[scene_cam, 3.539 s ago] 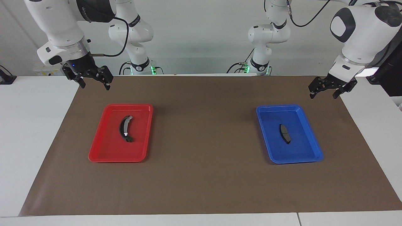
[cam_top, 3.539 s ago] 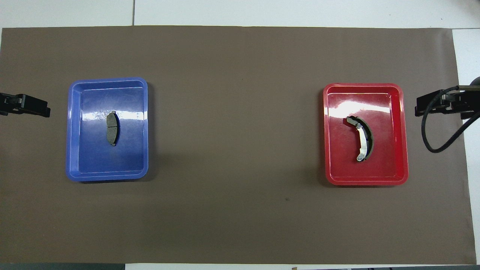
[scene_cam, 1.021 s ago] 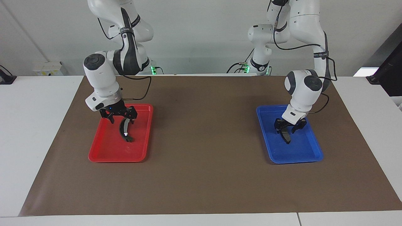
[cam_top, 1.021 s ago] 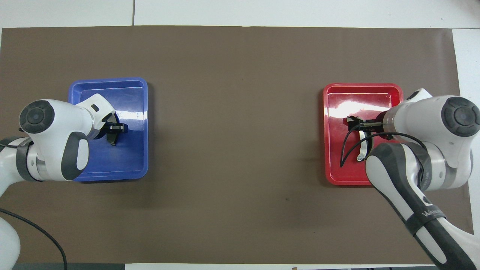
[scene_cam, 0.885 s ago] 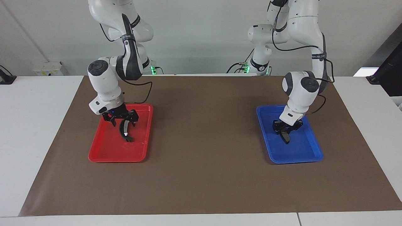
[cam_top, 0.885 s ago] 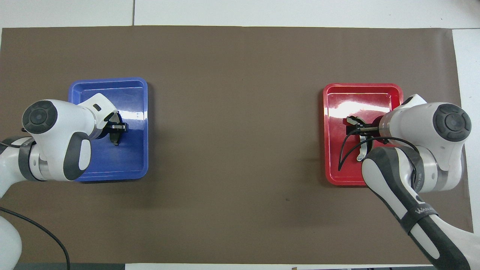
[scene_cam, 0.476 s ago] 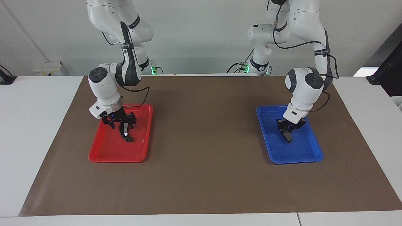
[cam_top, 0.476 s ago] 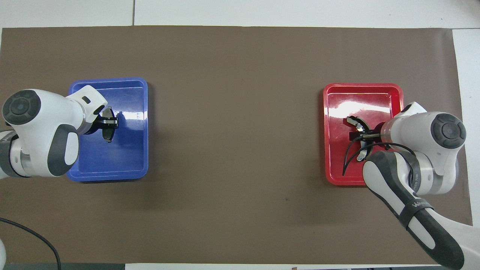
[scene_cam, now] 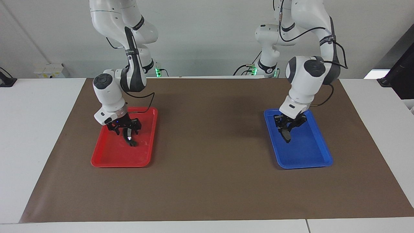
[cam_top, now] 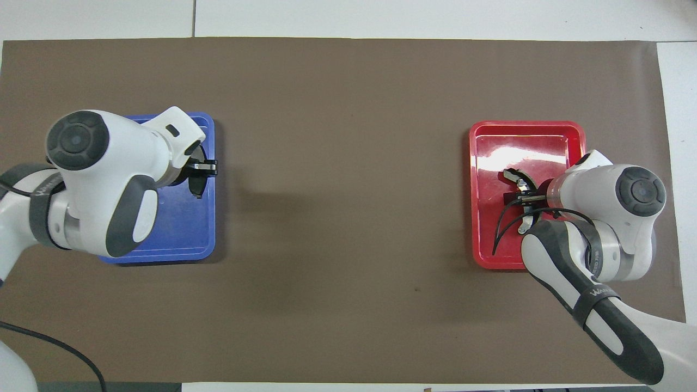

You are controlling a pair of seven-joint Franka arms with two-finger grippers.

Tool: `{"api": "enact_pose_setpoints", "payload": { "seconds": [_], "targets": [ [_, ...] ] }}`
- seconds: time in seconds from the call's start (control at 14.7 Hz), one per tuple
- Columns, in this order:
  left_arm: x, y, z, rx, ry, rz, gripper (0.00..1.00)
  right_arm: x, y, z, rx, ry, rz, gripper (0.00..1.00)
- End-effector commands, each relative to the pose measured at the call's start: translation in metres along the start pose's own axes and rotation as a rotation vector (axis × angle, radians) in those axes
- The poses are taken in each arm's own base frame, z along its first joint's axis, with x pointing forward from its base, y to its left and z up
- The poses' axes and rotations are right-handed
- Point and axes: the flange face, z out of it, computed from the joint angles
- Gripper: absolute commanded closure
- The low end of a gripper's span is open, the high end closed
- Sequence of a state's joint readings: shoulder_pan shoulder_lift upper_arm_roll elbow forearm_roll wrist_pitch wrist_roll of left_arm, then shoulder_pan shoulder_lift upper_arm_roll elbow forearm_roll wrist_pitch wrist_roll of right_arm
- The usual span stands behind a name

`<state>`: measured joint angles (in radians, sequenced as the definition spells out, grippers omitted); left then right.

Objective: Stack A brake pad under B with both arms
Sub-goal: 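Carry the pad to the table centre with the left gripper while the right gripper lifts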

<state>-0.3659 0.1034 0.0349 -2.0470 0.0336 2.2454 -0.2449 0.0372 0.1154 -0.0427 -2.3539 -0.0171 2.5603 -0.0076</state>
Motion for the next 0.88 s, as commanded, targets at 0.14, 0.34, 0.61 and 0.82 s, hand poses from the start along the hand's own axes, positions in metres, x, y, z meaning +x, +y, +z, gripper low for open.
{"api": "enact_pose_setpoints", "payload": {
  "seconds": [0.14,0.34,0.61,0.82],
  "targets": [
    [-0.015,0.110,0.017,-0.038,0.046,-0.029,0.99,0.002,-0.002,-0.004,0.011,0.013,-0.010,0.41],
    [-0.021,0.173,0.049,-0.033,0.024,-0.027,0.99,0.006,-0.002,-0.009,0.012,0.000,-0.008,0.81],
    [-0.028,0.209,0.075,-0.051,0.046,-0.018,0.91,0.021,-0.002,-0.028,0.029,-0.021,0.068,1.00],
    [-0.033,0.214,0.088,-0.069,0.068,-0.010,0.52,0.035,-0.009,-0.054,0.034,-0.057,0.043,1.00]
  ]
}}
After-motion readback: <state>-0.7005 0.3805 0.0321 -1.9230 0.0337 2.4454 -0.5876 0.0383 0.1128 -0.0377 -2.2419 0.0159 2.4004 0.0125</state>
